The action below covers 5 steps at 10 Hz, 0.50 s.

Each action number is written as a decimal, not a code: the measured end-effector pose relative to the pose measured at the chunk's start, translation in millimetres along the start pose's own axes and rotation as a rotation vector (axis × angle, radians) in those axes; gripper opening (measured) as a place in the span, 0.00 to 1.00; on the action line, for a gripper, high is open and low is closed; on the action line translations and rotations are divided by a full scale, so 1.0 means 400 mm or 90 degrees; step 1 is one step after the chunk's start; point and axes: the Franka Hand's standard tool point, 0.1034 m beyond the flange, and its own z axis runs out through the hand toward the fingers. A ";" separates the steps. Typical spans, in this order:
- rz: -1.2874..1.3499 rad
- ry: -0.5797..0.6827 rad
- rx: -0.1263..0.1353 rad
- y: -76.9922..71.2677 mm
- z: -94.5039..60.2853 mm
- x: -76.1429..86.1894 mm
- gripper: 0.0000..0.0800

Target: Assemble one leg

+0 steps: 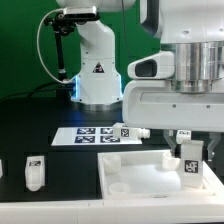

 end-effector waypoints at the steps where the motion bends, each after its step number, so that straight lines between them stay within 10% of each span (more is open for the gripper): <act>1: 0.070 0.000 0.001 -0.001 0.000 0.000 0.36; 5: 0.555 -0.037 0.045 -0.004 0.003 0.001 0.36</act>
Offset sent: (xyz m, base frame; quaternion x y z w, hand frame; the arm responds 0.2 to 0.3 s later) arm 0.0061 0.0197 0.0070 0.0744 -0.0476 0.4931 0.8655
